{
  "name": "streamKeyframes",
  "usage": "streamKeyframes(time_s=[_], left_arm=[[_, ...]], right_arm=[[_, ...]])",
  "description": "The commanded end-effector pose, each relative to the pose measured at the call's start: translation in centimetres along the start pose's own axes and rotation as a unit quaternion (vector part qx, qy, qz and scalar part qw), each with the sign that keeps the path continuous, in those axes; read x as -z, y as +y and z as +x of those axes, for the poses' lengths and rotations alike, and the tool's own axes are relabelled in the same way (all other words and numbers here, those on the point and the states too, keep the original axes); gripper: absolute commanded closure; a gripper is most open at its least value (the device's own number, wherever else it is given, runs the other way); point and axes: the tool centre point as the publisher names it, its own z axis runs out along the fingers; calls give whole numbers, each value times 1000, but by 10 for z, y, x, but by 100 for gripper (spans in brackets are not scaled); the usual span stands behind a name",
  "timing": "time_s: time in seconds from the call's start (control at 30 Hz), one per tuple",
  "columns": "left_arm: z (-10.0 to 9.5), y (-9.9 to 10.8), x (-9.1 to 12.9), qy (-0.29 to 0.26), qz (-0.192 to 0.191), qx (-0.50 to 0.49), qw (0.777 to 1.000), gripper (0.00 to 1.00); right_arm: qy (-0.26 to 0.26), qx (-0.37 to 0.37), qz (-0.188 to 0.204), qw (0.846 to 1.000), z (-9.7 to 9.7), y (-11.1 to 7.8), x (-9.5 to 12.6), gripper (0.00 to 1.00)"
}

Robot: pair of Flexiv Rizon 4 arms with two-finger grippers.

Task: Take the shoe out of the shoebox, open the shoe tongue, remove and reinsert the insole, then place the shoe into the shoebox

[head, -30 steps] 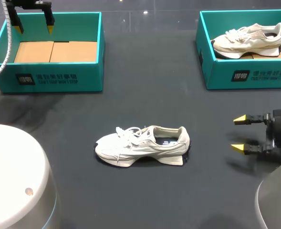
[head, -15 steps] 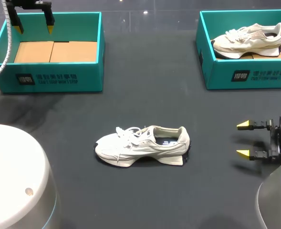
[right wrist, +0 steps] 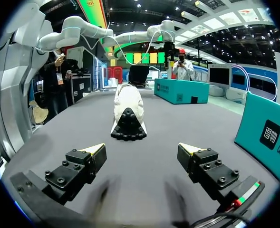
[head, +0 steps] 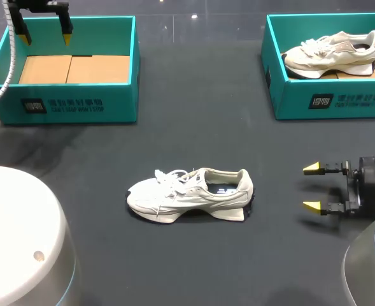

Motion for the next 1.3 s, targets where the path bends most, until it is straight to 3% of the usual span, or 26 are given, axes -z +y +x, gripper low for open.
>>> streamKeyframes(time_s=[0.03, 0.5, 1.3], left_arm=[[0, 0, 0, 0, 0, 0, 1000, 0], [0, 0, 0, 0, 0, 0, 1000, 0], [0, 0, 0, 0, 0, 0, 1000, 0]], right_arm=[[1, 0, -1, 1000, 0, 0, -15, 0], [-10, -18, 14, 1000, 8, 8, -49, 0], [-3, -20, 4, 1000, 24, 21, -106, 0]])
